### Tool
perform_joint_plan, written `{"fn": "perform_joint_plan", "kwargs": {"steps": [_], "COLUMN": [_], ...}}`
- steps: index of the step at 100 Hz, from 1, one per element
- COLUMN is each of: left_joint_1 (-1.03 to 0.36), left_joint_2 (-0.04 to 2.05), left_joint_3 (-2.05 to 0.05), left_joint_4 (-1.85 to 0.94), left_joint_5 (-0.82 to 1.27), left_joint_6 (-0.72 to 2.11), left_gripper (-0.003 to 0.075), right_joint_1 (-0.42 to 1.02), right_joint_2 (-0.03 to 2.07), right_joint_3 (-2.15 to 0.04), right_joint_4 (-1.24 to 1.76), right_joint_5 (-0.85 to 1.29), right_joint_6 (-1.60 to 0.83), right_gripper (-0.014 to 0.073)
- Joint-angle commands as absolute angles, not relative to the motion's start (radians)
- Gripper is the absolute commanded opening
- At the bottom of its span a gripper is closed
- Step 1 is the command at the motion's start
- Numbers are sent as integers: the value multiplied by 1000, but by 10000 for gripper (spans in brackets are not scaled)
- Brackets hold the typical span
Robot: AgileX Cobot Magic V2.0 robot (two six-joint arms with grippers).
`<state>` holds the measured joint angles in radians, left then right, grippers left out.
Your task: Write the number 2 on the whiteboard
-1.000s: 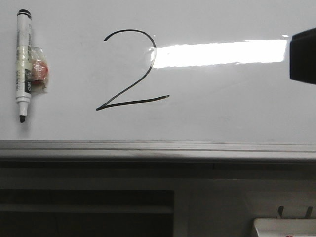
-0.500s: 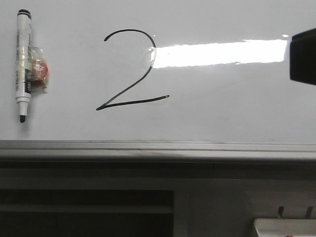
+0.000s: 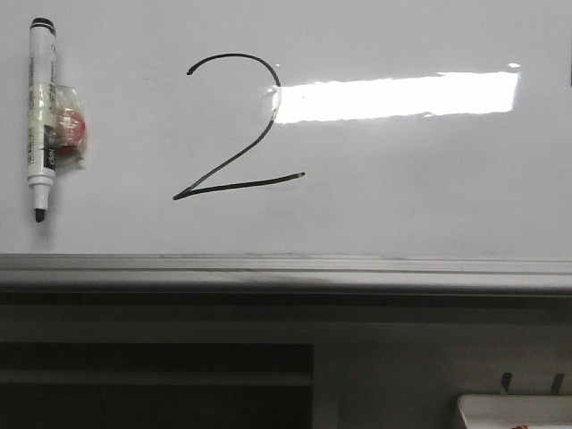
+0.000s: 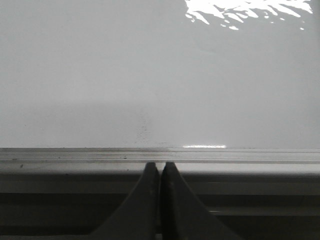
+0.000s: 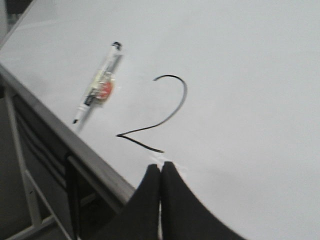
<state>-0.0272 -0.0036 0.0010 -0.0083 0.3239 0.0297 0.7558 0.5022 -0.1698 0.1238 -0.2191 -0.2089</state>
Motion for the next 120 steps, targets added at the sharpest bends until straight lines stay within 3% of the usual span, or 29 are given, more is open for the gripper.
{"fn": "perform_joint_plan", "kwargs": {"steps": [1,22,43,74,82,120], "left_joint_1": [-24,-24,-24,-24,-24,-24], "left_joint_2": [-32,-32,-32,-32,-31,-31], "left_joint_3": [12,12,12,12,12,12], "left_joint_4": [-16,-16,-16,-16,-21,-21], "left_joint_5": [255,255,255,255,254,253], "left_joint_6": [18,18,18,18,18,18], "left_gripper": [-20,-20,-20,-20,-20,-20], "right_joint_1": [652,346,156,63,61,61], "right_joint_2": [462,342,236,-40,-26,-31], "right_joint_3": [-164,-65,34,40,40,40], "right_joint_4": [98,12,-23,-42,-42,-42], "right_joint_5": [-306,-309,-311,208,293,300], "right_joint_6": [-140,-20,30,30,30,30], "right_gripper": [-63,-63,-63,-63,-63,-63]}}
